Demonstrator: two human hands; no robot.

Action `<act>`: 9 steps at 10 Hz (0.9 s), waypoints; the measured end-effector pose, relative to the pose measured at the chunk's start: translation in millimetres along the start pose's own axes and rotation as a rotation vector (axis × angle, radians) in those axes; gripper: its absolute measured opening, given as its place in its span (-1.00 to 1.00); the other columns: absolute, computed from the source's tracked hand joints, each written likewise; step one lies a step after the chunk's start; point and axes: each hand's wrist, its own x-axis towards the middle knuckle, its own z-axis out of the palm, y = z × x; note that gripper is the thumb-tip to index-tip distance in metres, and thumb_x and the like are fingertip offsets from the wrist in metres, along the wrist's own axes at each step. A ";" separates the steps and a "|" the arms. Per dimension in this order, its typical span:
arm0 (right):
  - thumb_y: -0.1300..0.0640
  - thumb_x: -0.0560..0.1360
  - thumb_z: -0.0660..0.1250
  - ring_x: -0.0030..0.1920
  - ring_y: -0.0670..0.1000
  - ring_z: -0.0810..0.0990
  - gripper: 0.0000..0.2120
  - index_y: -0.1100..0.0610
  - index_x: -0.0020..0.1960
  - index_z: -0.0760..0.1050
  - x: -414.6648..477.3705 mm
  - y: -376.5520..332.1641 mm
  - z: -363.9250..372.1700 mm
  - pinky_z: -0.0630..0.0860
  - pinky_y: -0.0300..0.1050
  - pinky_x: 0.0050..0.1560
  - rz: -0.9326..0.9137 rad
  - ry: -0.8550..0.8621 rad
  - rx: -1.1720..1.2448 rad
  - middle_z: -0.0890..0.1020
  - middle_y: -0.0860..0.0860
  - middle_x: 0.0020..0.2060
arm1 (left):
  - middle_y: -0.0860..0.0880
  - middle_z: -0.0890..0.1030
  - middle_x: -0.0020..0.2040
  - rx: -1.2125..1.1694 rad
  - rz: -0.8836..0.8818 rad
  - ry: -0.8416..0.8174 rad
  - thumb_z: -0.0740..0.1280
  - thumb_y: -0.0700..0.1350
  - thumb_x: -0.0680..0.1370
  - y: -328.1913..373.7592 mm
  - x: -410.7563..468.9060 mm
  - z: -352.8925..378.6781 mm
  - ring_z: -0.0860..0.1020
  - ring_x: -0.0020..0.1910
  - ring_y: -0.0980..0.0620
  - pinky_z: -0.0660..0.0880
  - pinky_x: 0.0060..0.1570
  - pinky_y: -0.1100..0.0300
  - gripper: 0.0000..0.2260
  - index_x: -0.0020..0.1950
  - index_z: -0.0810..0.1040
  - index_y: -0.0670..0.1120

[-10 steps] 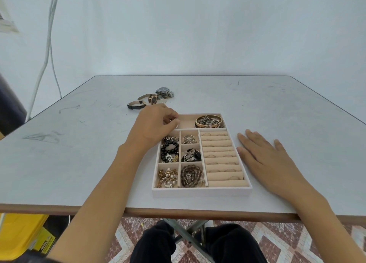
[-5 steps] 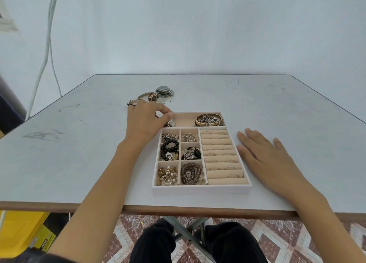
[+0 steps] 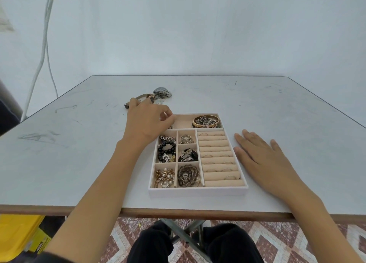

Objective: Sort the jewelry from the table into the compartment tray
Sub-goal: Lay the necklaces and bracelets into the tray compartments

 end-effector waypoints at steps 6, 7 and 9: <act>-0.13 0.63 -0.15 0.53 -0.16 -0.13 -0.50 -0.10 0.55 -0.05 0.4 0.4 0.2 -0.20 0.02 0.51 -0.001 -0.002 -0.008 -0.05 -0.15 0.55 | 0.15 0.60 -0.22 -0.107 -0.097 -0.012 0.26 0.09 0.40 -3.2 2.6 -2.3 0.46 -0.09 0.07 0.15 0.00 0.13 -0.84 -0.23 0.61 0.11; -0.13 0.63 -0.14 0.53 -0.16 -0.13 -0.50 -0.10 0.55 -0.04 0.9 0.7 0.5 -0.20 0.02 0.51 -0.003 0.000 -0.005 -0.05 -0.15 0.55 | 0.08 0.58 -0.07 -0.060 -0.084 0.001 0.35 0.01 0.45 -8.9 2.3 -1.7 0.44 0.02 0.02 0.10 -0.03 0.14 -0.91 -0.21 0.64 0.09; -0.13 0.63 -0.15 0.53 -0.16 -0.13 -0.49 -0.10 0.55 -0.05 0.3 0.1 -0.3 -0.20 0.02 0.51 0.001 -0.007 -0.012 -0.06 -0.14 0.55 | 0.09 0.54 0.01 -0.193 -0.013 -0.057 0.17 0.14 0.46 -10.1 0.1 0.3 0.43 0.11 0.03 0.14 0.12 0.05 -0.74 -0.08 0.63 0.13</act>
